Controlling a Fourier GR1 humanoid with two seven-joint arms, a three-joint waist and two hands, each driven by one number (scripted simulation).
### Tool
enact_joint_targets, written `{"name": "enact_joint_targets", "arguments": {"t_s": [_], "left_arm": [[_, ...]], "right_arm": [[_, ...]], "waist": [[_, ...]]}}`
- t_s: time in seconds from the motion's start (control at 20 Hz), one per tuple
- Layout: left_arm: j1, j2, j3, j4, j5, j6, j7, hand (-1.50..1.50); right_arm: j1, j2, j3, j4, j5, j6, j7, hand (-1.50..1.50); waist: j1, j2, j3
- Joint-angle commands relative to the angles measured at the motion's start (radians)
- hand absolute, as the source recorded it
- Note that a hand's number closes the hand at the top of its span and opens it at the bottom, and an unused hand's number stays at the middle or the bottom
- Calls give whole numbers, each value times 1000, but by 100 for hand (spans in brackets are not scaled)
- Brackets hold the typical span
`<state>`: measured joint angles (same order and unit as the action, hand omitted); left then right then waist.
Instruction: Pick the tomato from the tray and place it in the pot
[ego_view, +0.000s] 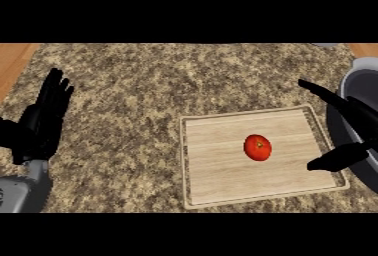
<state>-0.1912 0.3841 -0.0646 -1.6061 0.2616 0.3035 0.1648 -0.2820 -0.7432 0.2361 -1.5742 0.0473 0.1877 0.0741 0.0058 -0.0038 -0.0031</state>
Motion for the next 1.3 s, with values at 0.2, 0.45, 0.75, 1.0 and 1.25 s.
{"name": "enact_joint_targets", "arguments": {"t_s": [0.2, 0.45, 0.75, 1.0, 1.25], "left_arm": [[7, -4, 24, 14, -3, -34, -13, 0], [-1, -33, 38, -12, -41, -40, 28, 0], [-28, -57, 49, -58, -85, -31, 100, 0], [-24, -44, 102, -11, -66, -87, 58, 0], [-46, -68, 114, -7, -99, -99, 85, 0]], "right_arm": [[-132, 91, 165, -78, 63, 148, 374, -150], [-118, 164, 94, -153, 67, 222, 483, -150], [-50, 245, 96, -138, 177, 247, 475, -150], [-36, 294, 143, -39, 329, 214, 457, -150], [-36, 381, 103, -39, 393, 219, 453, -150]], "waist": [[3, 3, 2], [-5, 3, 3], [-6, 3, 3], [-4, 4, 3], [-5, 4, 3]]}}
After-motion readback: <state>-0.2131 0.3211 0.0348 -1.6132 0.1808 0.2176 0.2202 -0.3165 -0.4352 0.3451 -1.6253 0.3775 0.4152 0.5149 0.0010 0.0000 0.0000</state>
